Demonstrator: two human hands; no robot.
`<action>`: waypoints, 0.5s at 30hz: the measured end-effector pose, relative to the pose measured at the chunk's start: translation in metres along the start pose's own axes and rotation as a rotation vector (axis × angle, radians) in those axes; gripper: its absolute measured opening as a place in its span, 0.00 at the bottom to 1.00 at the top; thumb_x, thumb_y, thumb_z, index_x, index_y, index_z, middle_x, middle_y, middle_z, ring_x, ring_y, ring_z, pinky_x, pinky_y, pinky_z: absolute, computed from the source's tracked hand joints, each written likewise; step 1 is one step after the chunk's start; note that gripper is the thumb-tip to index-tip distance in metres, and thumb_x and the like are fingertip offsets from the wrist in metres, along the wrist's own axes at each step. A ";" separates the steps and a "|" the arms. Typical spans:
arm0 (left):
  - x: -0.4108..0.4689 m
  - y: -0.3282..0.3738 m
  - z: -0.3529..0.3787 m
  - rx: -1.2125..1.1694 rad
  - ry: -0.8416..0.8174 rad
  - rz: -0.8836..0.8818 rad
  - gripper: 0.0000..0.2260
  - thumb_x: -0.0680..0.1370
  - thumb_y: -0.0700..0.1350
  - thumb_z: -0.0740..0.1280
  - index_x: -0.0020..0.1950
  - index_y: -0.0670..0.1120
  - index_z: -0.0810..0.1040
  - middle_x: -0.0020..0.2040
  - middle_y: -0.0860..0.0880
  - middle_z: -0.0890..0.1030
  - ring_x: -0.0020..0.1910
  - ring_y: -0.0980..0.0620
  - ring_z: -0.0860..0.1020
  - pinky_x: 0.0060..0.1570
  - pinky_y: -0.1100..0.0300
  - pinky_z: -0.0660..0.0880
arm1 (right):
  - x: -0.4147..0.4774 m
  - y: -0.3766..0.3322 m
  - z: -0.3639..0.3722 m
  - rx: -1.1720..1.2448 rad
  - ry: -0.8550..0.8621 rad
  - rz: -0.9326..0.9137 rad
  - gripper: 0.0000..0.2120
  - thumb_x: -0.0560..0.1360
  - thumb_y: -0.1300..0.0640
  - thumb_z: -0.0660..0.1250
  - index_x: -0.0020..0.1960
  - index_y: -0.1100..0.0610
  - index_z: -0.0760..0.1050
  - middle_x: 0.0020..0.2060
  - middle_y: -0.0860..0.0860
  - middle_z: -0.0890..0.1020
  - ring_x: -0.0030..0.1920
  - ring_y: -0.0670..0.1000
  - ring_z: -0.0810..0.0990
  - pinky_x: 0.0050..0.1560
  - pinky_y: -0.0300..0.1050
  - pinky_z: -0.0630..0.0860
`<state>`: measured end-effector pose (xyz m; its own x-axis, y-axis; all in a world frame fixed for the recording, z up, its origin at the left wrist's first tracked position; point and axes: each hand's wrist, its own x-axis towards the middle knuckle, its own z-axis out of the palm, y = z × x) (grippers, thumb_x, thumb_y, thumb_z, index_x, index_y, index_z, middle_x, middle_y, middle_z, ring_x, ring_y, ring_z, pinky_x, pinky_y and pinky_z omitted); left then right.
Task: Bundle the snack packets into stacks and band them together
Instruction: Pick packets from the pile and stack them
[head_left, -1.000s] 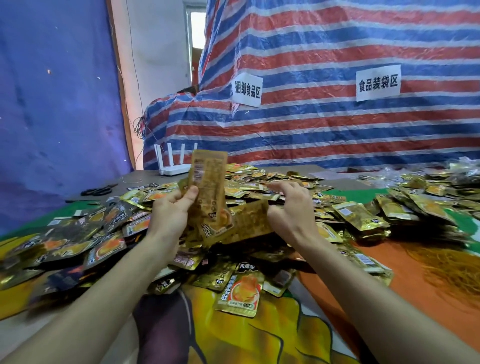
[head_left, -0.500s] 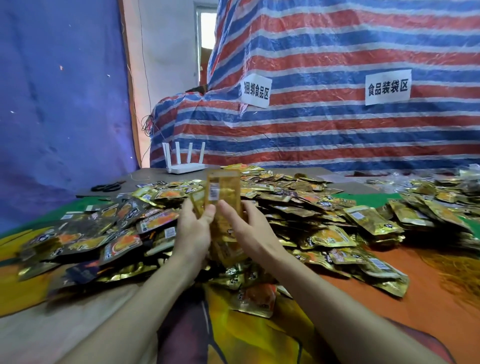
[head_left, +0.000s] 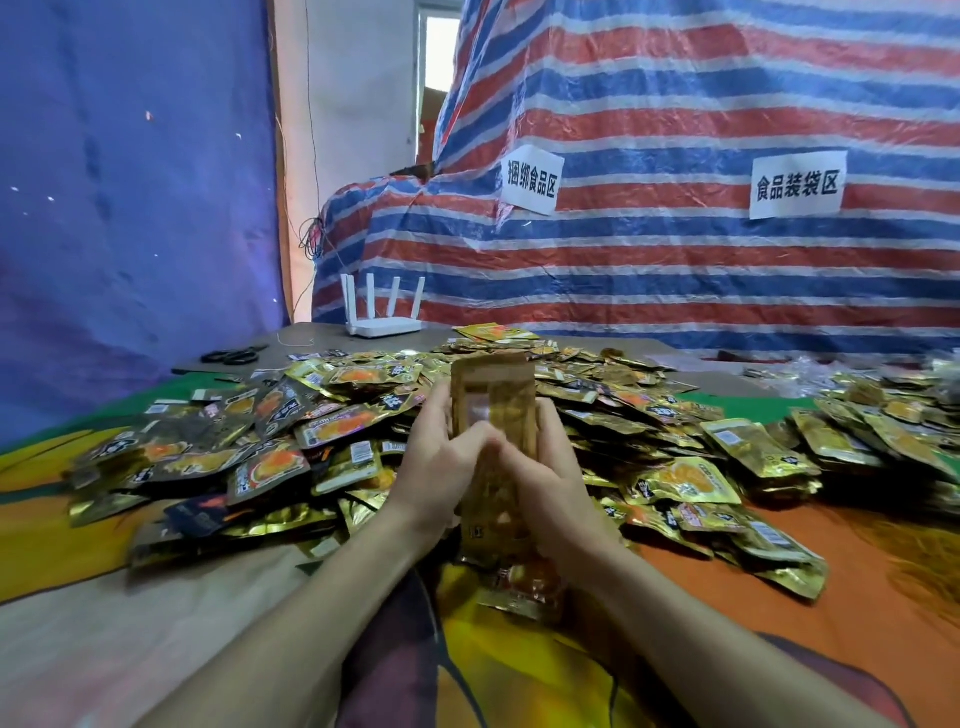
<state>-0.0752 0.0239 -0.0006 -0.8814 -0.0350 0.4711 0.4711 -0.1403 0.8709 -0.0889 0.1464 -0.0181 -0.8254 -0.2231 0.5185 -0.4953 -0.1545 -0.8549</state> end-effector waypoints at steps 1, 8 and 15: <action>-0.002 -0.002 0.000 0.005 0.009 -0.036 0.20 0.65 0.37 0.65 0.56 0.50 0.77 0.48 0.45 0.83 0.50 0.45 0.82 0.46 0.52 0.82 | -0.003 0.002 0.000 0.020 -0.036 0.028 0.19 0.71 0.61 0.68 0.61 0.55 0.72 0.50 0.51 0.84 0.49 0.49 0.84 0.44 0.43 0.81; -0.012 -0.010 -0.001 0.044 -0.031 -0.163 0.30 0.60 0.37 0.68 0.62 0.47 0.70 0.54 0.40 0.82 0.53 0.46 0.83 0.47 0.55 0.82 | -0.005 0.008 0.003 -0.037 0.070 -0.049 0.23 0.59 0.62 0.61 0.54 0.58 0.75 0.47 0.61 0.82 0.45 0.54 0.81 0.42 0.46 0.78; -0.022 -0.010 0.002 0.215 -0.227 0.055 0.22 0.71 0.40 0.69 0.62 0.53 0.68 0.51 0.51 0.82 0.50 0.58 0.82 0.48 0.64 0.78 | -0.008 -0.001 0.001 0.080 0.168 -0.239 0.18 0.61 0.64 0.56 0.50 0.64 0.71 0.38 0.55 0.78 0.40 0.55 0.77 0.38 0.53 0.78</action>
<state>-0.0607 0.0284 -0.0193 -0.8353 0.1888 0.5163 0.5358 0.0688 0.8416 -0.0819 0.1477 -0.0216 -0.7248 -0.0097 0.6888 -0.6633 -0.2601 -0.7017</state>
